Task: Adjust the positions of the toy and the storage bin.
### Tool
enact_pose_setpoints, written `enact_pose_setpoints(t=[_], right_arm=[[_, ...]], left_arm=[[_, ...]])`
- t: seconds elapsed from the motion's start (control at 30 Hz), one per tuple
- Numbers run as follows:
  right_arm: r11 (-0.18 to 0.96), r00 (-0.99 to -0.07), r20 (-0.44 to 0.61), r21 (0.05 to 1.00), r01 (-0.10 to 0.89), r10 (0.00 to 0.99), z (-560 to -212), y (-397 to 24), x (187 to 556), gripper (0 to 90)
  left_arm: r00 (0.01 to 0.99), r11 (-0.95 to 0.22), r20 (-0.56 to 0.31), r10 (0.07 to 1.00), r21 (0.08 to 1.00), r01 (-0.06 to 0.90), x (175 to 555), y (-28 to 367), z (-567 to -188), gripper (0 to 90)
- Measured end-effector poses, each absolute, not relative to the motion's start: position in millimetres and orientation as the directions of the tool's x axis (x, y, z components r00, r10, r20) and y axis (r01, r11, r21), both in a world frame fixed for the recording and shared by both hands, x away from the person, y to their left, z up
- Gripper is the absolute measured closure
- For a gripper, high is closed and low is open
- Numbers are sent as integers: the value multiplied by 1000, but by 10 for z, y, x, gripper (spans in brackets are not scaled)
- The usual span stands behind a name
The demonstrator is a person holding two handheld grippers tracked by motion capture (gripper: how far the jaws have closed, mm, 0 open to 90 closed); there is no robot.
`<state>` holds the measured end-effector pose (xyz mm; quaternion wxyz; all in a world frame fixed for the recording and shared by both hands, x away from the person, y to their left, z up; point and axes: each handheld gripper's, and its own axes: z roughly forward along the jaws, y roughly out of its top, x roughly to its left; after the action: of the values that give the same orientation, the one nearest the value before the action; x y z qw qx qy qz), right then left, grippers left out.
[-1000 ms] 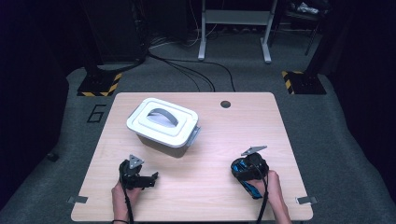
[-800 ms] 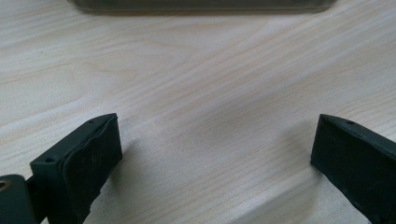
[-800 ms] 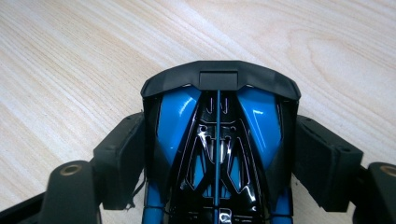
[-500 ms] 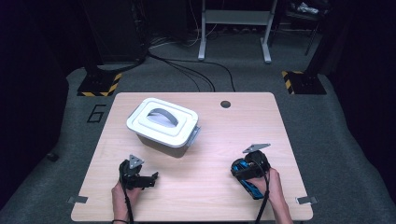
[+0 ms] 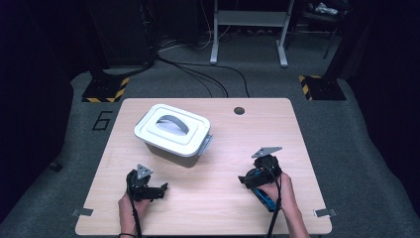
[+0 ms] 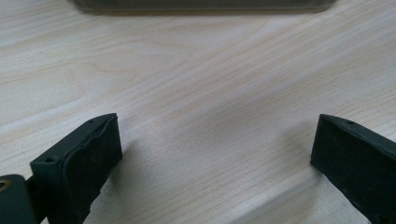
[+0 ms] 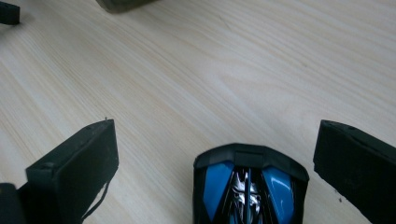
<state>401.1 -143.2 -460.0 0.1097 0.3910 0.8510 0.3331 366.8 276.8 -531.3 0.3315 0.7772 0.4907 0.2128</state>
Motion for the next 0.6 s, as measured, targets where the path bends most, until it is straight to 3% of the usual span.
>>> enact_pose_setpoints(t=[0.6], right_arm=[[486, -723, 53, 705, 516, 689, -4194, -1166, 4176, 0]], left_arm=[[428, -298, 4, 904, 724, 622, 3668, 2768, -5314, 18]])
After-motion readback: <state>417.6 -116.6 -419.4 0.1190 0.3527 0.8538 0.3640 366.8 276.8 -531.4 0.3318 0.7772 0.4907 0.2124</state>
